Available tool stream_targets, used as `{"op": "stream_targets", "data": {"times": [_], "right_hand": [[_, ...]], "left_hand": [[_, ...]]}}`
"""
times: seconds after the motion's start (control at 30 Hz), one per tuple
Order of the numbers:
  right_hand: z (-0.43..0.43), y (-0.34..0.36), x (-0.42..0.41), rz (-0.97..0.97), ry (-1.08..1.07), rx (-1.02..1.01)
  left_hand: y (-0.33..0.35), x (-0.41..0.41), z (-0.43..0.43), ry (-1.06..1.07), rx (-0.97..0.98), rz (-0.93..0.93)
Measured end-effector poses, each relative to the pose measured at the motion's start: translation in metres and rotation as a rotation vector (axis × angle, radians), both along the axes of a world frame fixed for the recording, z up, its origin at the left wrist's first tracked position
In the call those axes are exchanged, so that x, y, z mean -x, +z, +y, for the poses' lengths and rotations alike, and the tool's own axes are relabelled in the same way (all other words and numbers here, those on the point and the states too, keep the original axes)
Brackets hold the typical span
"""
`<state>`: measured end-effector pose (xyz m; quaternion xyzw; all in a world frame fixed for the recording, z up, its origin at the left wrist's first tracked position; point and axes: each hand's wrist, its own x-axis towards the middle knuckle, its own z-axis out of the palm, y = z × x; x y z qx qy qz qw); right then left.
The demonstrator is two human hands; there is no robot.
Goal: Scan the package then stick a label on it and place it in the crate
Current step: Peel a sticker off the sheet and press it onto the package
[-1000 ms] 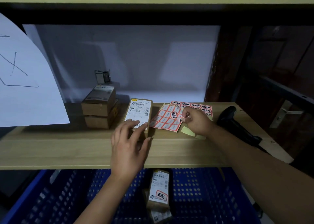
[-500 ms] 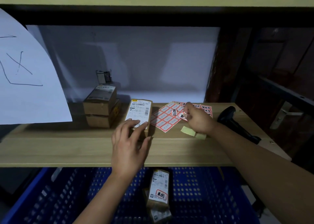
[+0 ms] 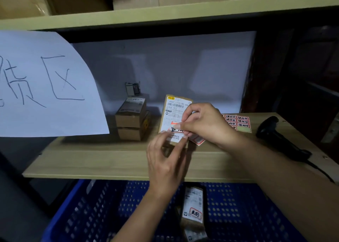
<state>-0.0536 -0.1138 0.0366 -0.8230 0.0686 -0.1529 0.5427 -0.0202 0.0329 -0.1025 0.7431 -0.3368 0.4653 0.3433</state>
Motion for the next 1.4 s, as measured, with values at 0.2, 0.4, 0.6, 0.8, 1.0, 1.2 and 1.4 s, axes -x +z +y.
{"op": "stream_targets", "data": {"times": [0.2, 0.4, 0.6, 0.8, 1.0, 1.2, 1.4], "right_hand": [[0.009, 0.001, 0.005, -0.067, -0.223, 0.312], [0.009, -0.013, 0.005, 0.087, -0.013, -0.151], [0.007, -0.016, 0.013, 0.032, 0.029, -0.272], [0.006, -0.015, 0.019, 0.029, 0.024, -0.337], [0.003, -0.026, 0.026, 0.037, 0.008, -0.423], [-0.002, -0.021, 0.033, 0.080, 0.053, -0.346], [-0.004, -0.022, 0.049, 0.113, 0.042, -0.297]], "left_hand": [[0.003, -0.002, 0.003, -0.026, 0.003, -0.010], [0.013, -0.001, 0.010, -0.001, 0.012, -0.044], [0.017, 0.000, 0.019, 0.067, -0.043, -0.018], [0.018, 0.006, 0.019, 0.107, -0.097, -0.017], [0.021, 0.006, 0.021, 0.051, -0.181, 0.010], [0.024, 0.009, 0.031, 0.005, -0.210, -0.040], [0.020, 0.016, 0.037, -0.039, -0.232, -0.077]]}}
